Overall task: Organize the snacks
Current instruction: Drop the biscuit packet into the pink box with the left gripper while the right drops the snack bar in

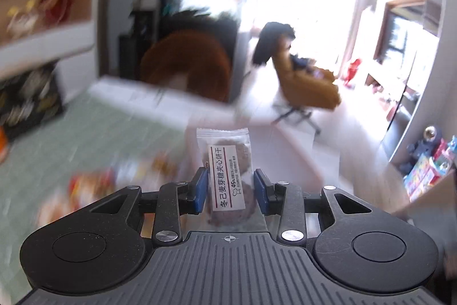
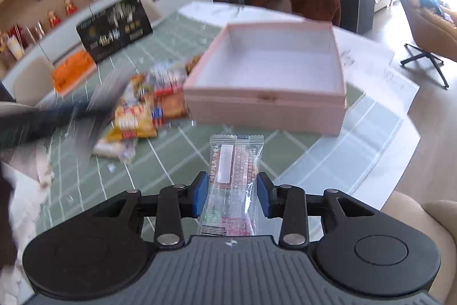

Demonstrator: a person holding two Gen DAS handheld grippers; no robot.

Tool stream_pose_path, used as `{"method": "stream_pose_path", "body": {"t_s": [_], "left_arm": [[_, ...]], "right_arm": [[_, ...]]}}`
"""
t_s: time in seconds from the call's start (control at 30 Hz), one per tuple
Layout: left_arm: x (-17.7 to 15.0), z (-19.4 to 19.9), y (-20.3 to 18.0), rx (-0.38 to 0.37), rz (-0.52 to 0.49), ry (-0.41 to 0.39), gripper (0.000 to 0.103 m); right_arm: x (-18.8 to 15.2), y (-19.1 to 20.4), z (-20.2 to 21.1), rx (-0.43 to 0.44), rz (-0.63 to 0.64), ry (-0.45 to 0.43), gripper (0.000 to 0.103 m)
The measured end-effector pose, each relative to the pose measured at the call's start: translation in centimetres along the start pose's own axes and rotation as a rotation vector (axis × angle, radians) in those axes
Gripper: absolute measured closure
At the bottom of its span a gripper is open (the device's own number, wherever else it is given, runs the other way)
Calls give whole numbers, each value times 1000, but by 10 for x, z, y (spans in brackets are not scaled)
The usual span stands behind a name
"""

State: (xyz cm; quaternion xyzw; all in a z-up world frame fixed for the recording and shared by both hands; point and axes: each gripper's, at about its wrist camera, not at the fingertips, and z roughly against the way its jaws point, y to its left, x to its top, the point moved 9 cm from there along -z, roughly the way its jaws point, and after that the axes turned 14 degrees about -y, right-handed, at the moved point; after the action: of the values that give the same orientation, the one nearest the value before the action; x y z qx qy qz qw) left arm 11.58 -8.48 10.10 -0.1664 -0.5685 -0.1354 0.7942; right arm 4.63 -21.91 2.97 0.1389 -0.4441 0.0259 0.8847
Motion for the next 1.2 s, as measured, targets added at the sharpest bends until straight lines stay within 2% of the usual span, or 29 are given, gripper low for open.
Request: {"method": "stream_pose_path", "body": {"t_s": [0.07,0.17,0.27,0.33,0.43,0.5,0.6,0.67,0.8,0.87,1.0,1.13,1.2], "left_arm": [[7,-53,-2,-19,18,64,63],[-11,-119,0,-33,112,168,62],[-34,-162,7,-41,208,181,65],[-41,-167,18,-39,291,171,65],[-37,-142,35,-51,406,150,65],[-31,-114,56,-19,412,105,65],[-33,-70,98,94,379,67,65],[-47,-43,126,171,386,77,65],[-70,-4,172,292,384,103,65],[-76,18,198,364,398,105,65],[-95,48,235,484,466,166,65],[-122,62,225,457,517,243,66],[-134,72,208,424,592,253,66]], "right_arm": [[11,-1,3,-8,0,-27,66],[23,-2,1,-39,1,-45,67],[30,-7,-5,-74,-21,-36,67],[35,-14,-10,-102,-35,-22,67],[46,-25,-10,-144,-36,-27,67],[60,-30,-12,-145,-33,-48,67],[96,-35,-32,-134,-28,-84,65],[122,-40,-56,-123,-35,-98,61],[158,-51,-97,-165,-54,-94,60],[158,-45,-108,-160,-44,-84,60],[128,-11,-120,-71,-31,-30,57],[89,41,-125,7,72,14,56],[73,70,-127,71,106,41,53]]}}
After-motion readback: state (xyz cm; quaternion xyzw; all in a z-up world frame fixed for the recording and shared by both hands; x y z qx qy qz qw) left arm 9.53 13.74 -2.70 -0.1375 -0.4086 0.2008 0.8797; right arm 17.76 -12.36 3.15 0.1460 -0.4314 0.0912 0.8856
